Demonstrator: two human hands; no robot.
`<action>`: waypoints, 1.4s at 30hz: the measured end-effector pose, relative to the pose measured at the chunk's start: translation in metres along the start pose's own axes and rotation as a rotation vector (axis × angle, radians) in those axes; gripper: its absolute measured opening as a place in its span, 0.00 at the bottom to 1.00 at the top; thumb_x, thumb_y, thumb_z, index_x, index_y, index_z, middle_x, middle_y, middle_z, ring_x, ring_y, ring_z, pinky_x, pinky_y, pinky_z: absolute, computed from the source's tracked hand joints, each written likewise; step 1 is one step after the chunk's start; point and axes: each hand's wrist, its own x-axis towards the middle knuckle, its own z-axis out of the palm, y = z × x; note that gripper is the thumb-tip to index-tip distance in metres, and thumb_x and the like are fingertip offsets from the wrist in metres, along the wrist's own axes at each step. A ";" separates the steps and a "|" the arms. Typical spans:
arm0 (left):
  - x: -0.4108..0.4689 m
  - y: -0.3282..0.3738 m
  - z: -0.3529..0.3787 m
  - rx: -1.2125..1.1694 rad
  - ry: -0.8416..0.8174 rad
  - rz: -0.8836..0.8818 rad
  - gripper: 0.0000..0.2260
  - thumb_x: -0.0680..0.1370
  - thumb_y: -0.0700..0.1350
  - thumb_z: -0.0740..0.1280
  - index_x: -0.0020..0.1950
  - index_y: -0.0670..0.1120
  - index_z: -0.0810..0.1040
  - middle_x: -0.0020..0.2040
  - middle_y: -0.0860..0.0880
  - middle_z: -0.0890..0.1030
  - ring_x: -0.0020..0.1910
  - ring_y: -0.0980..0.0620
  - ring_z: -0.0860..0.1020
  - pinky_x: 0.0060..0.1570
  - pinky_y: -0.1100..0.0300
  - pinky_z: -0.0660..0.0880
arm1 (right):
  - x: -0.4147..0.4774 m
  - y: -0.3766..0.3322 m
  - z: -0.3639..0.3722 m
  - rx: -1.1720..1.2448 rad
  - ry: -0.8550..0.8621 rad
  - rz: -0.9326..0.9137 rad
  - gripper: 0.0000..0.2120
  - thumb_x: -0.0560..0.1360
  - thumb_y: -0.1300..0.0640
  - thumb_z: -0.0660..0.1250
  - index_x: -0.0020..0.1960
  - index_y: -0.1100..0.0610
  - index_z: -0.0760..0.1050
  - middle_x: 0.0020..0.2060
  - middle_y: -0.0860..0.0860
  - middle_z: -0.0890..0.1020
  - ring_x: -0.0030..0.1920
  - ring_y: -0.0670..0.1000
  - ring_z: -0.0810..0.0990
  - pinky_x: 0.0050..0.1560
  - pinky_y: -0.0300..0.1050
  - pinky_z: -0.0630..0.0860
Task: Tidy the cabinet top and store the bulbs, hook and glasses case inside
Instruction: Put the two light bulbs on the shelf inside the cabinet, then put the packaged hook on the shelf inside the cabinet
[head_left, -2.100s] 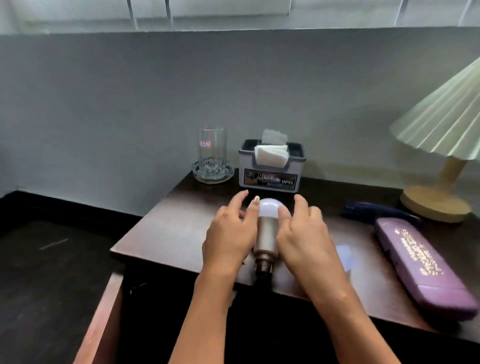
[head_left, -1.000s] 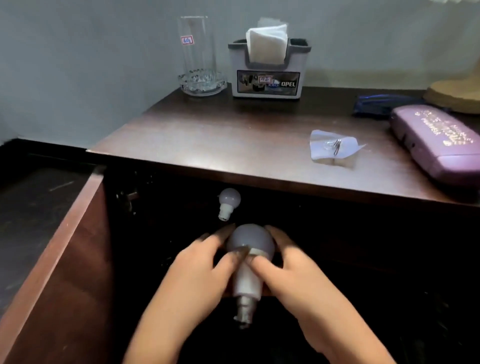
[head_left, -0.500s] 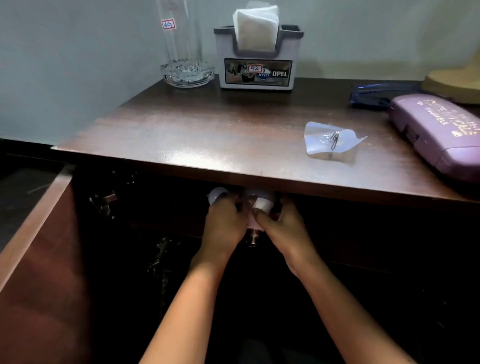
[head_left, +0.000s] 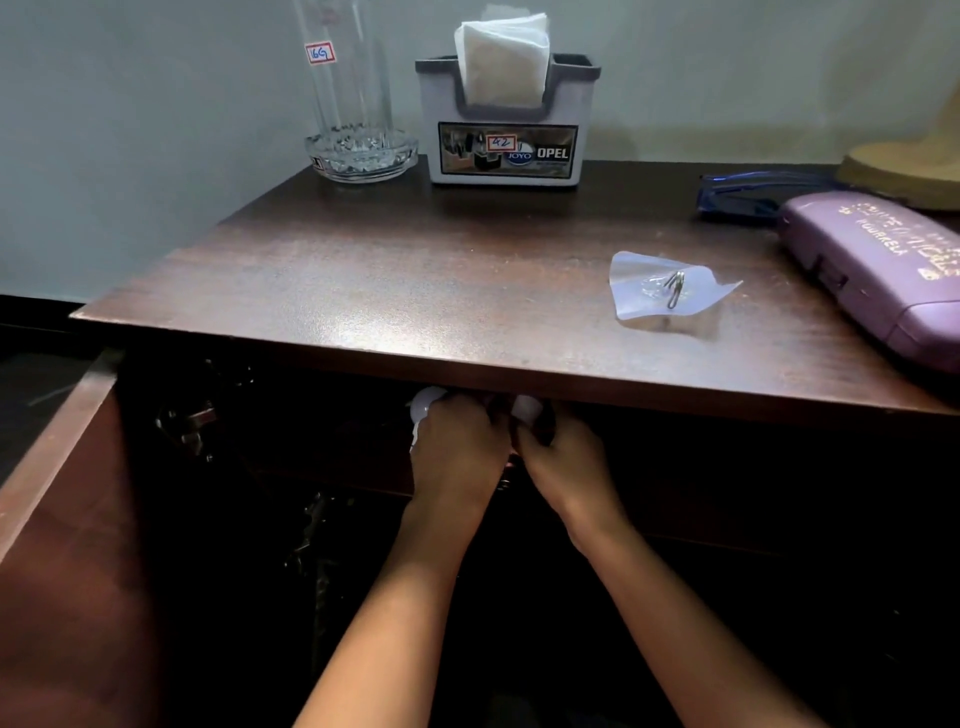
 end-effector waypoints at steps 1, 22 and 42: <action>-0.002 0.001 0.000 0.013 0.009 -0.001 0.16 0.77 0.51 0.61 0.48 0.38 0.79 0.52 0.36 0.79 0.53 0.36 0.77 0.47 0.56 0.70 | -0.001 0.000 0.000 0.000 0.005 0.004 0.17 0.76 0.52 0.61 0.57 0.64 0.75 0.54 0.63 0.81 0.58 0.59 0.77 0.57 0.49 0.74; -0.056 0.017 -0.052 0.322 -0.165 0.057 0.17 0.75 0.60 0.59 0.53 0.51 0.77 0.56 0.45 0.79 0.54 0.43 0.78 0.50 0.56 0.74 | -0.051 -0.026 -0.037 -0.246 0.035 -0.040 0.16 0.74 0.53 0.62 0.61 0.55 0.69 0.60 0.55 0.77 0.61 0.55 0.74 0.57 0.40 0.67; 0.005 0.116 -0.066 -0.259 -0.022 0.257 0.11 0.70 0.46 0.73 0.32 0.52 0.74 0.47 0.41 0.79 0.43 0.43 0.81 0.48 0.49 0.79 | -0.022 -0.111 -0.140 -0.600 0.351 -0.248 0.19 0.76 0.53 0.59 0.66 0.53 0.67 0.59 0.56 0.72 0.59 0.56 0.72 0.57 0.44 0.65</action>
